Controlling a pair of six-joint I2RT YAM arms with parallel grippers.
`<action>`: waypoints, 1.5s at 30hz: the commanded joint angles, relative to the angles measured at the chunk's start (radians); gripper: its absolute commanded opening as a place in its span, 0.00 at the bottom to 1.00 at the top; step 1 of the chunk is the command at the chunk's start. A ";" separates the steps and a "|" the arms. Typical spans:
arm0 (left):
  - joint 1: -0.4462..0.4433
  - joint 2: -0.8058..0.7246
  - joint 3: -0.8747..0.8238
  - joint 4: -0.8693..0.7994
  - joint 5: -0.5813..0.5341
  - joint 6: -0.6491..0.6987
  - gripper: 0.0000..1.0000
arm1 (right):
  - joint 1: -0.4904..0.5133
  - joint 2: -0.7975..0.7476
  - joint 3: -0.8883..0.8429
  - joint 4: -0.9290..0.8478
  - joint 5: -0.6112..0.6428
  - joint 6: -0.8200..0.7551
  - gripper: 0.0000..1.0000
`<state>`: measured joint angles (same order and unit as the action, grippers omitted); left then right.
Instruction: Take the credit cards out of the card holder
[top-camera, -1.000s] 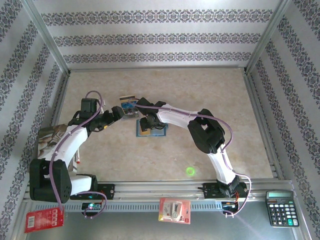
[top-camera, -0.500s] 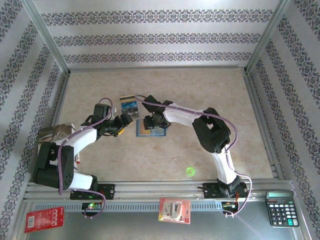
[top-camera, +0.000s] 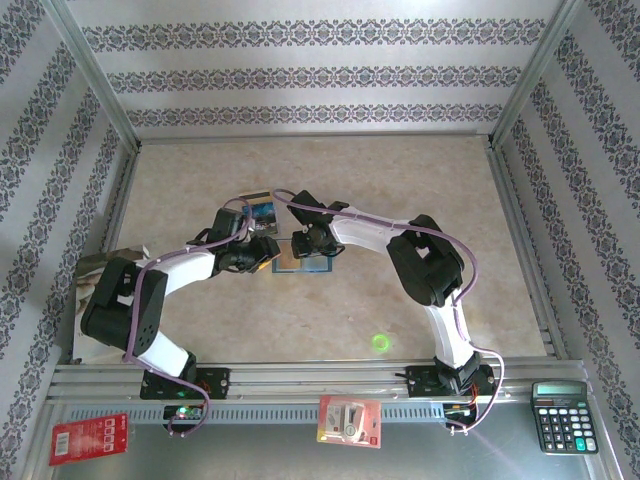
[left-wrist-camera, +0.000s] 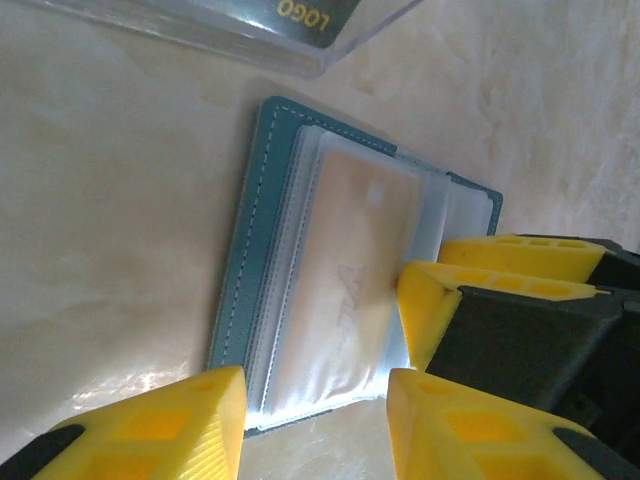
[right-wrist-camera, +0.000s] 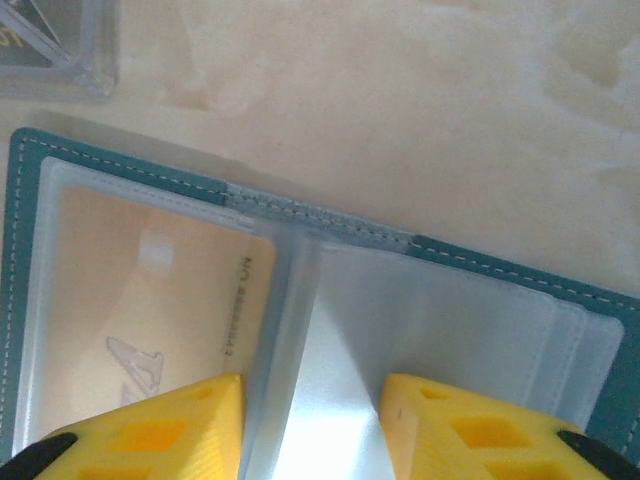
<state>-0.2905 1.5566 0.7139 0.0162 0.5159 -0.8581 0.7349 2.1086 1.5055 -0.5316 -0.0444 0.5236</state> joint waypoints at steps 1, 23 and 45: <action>-0.018 0.019 0.026 0.066 -0.035 -0.020 0.38 | -0.006 0.075 -0.035 -0.115 0.065 -0.014 0.41; -0.048 0.099 0.089 -0.023 -0.046 0.049 0.24 | 0.003 0.098 -0.062 -0.077 0.054 -0.042 0.38; -0.050 0.141 0.082 0.062 0.040 0.039 0.20 | 0.001 0.087 -0.060 -0.066 0.053 -0.051 0.38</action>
<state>-0.3283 1.6909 0.7902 0.0380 0.5259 -0.8310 0.7376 2.1139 1.5028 -0.5308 -0.0166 0.4889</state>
